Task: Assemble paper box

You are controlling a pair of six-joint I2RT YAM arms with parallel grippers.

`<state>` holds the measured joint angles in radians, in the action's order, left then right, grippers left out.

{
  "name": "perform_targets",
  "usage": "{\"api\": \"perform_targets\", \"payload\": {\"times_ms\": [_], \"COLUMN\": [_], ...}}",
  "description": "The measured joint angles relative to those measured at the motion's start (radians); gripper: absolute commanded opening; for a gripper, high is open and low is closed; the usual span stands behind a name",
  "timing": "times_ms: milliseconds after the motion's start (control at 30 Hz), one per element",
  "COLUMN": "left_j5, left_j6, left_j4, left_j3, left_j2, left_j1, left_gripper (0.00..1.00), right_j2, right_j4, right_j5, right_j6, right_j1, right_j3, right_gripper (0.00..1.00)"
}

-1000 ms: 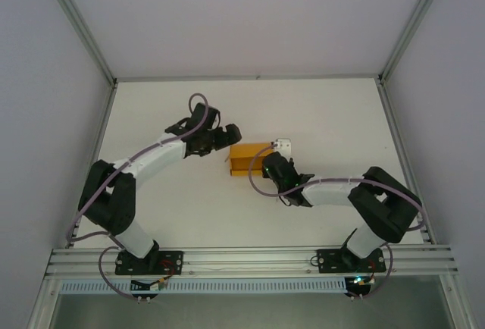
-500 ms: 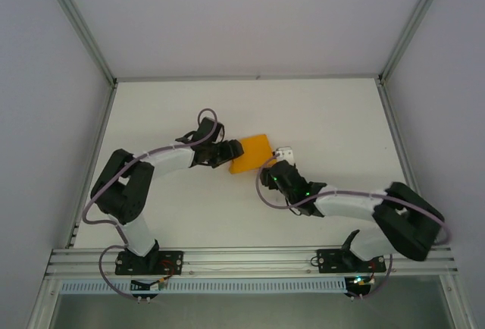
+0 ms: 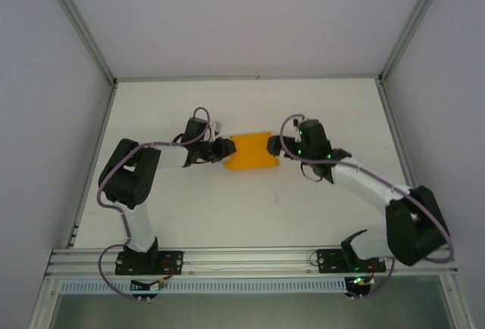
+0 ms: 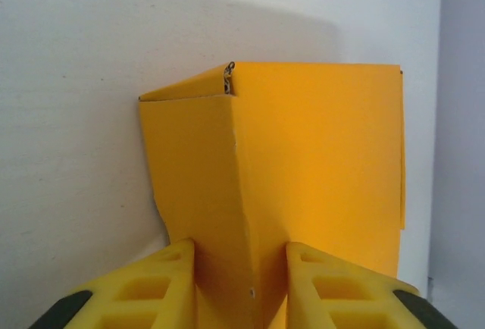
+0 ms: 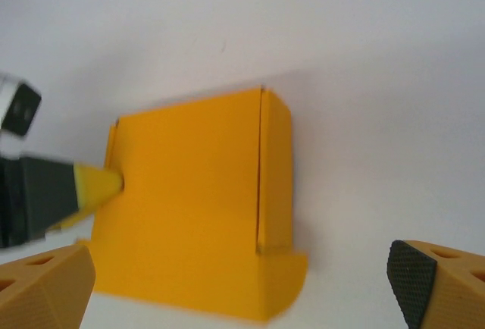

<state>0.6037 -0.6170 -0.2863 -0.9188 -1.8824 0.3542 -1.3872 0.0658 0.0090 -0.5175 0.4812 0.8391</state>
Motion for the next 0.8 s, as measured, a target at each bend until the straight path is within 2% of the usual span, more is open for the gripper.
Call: {"api": "perform_targets", "payload": {"times_ms": [167, 333, 500, 567, 700, 767, 800], "left_j5": [0.089, 0.141, 0.171, 0.185, 0.207, 0.209, 0.21], "left_j6": [-0.009, -0.016, -0.019, -0.022, -0.024, -0.027, -0.027], "left_j4": [-0.091, -0.118, -0.146, -0.155, -0.17, -0.17, -0.169], "left_j3": [0.06, 0.072, 0.089, 0.093, 0.093, 0.093, 0.093], "left_j2": [0.0, -0.008, -0.008, -0.01, -0.021, -0.02, -0.019], "left_j1": [-0.033, -0.039, -0.052, -0.06, -0.067, -0.068, -0.068], "left_gripper": [0.26, 0.21, 0.22, 0.22, 0.27, 0.35, 0.45], "right_j2": [-0.161, -0.336, -0.466, -0.495, -0.517, -0.513, -0.51], "right_j4": [0.028, 0.071, 0.065, 0.047, -0.014, -0.05, -0.062], "right_j5": [-0.186, -0.349, -0.458, -0.511, -0.608, -0.639, -0.65], "right_j6": [-0.029, -0.03, -0.071, -0.097, -0.146, -0.166, -0.169], "right_j1": [-0.086, -0.109, -0.109, -0.109, -0.109, -0.109, -0.109], "right_j3": [0.113, 0.208, 0.272, 0.272, 0.265, 0.258, 0.253], "right_gripper": [1.0, 1.0, 0.92, 0.84, 0.58, 0.52, 0.52]}}
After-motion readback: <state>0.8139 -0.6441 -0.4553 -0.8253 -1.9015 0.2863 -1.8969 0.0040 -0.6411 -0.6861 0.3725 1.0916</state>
